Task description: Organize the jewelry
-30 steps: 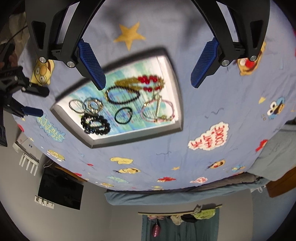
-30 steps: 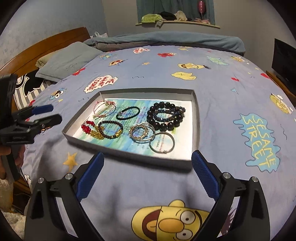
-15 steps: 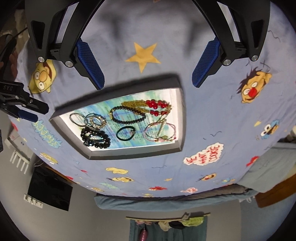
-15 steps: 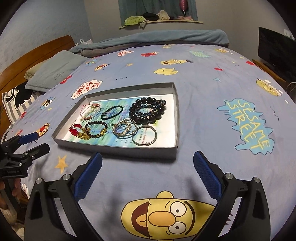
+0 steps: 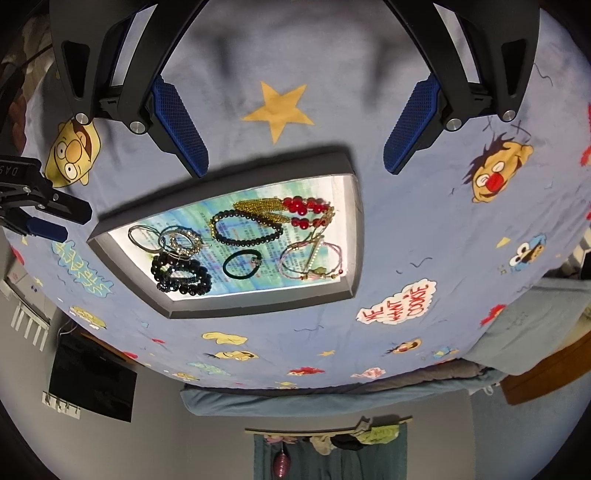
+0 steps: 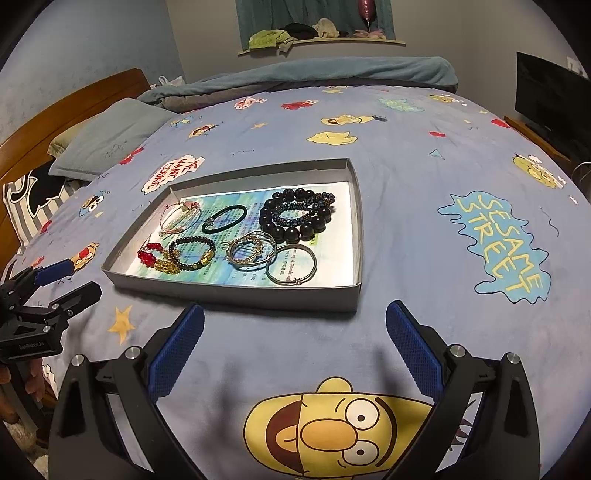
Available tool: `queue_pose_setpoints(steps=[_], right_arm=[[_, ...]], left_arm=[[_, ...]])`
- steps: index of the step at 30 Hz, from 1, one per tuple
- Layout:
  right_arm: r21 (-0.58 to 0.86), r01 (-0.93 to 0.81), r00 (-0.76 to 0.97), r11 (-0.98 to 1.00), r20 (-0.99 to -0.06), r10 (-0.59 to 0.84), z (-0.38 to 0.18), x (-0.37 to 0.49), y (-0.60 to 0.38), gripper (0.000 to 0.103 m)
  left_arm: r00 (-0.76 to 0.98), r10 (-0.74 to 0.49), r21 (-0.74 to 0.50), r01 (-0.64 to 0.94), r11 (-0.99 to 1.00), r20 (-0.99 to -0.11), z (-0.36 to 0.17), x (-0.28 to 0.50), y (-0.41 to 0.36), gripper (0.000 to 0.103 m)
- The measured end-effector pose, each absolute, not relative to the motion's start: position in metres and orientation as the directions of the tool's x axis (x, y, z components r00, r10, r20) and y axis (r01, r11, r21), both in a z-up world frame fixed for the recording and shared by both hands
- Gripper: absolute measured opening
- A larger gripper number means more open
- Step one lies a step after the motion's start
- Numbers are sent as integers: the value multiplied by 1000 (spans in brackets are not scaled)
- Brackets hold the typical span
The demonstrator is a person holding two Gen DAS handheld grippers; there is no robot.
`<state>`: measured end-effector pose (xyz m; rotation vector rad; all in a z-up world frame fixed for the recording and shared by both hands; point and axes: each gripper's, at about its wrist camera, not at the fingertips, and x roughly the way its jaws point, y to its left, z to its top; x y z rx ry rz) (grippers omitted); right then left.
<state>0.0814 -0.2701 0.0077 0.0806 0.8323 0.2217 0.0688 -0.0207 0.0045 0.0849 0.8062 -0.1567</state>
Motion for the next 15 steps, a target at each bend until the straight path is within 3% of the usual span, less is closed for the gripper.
queue_pose_setpoints(steps=[15], right_arm=[[159,-165,648,973,-727,229,6,81,-269,97]], left_arm=[[680,-104,13,165,986,-726,3,70,-18,95]])
